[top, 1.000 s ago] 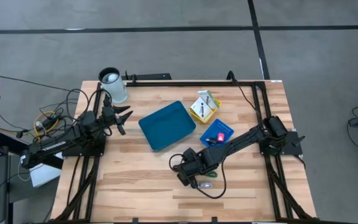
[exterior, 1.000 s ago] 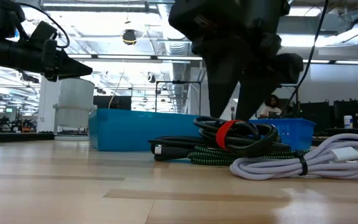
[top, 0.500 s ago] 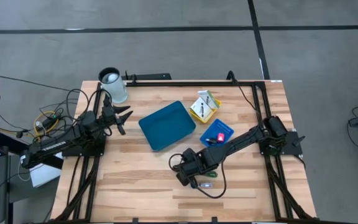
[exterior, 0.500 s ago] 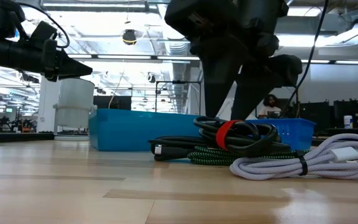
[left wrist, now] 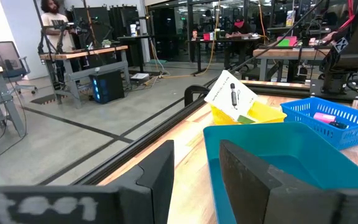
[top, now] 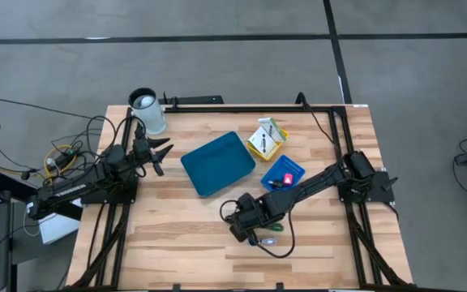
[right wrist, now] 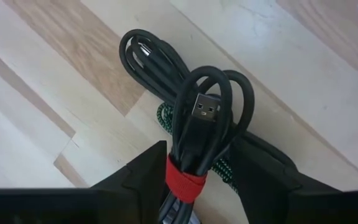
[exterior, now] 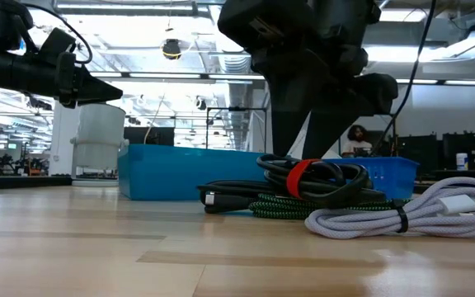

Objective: Pick and place items into bin
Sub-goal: Put the bottom black charger cable into the dark blue bin

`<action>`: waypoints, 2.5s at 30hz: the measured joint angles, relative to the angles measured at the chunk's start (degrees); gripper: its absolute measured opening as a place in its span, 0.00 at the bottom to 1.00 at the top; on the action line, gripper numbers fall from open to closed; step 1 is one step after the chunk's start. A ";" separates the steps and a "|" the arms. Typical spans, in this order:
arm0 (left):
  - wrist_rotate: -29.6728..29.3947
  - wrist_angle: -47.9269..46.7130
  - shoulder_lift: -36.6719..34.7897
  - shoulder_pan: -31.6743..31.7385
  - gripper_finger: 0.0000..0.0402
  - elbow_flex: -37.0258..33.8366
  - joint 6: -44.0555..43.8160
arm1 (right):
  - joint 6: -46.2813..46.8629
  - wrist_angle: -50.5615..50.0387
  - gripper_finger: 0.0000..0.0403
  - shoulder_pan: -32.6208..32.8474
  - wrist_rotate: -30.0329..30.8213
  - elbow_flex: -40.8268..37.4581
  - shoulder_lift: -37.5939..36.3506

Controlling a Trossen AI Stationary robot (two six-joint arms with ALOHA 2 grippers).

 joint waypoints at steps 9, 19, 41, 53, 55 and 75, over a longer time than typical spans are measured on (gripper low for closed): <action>0.02 0.00 0.00 0.01 0.30 0.00 -0.01 | -0.57 -0.04 0.36 -0.65 0.07 0.00 0.00; 0.01 0.00 0.00 0.01 0.30 0.00 0.00 | -1.46 0.52 0.21 -1.74 0.29 0.20 1.59; 0.06 -0.26 -0.11 0.00 0.30 0.02 0.00 | -5.52 1.04 0.02 -2.77 2.11 8.03 3.15; 0.18 -0.32 0.34 0.01 0.30 0.02 0.00 | -24.68 -0.20 0.01 -10.15 22.24 21.21 1.86; 0.20 -0.31 0.31 0.02 0.30 0.02 -0.02 | -28.76 0.40 0.01 -12.14 26.70 22.46 1.86; 0.20 -0.33 0.33 0.01 0.30 0.02 0.00 | -36.07 6.78 0.16 -21.46 25.16 22.49 1.88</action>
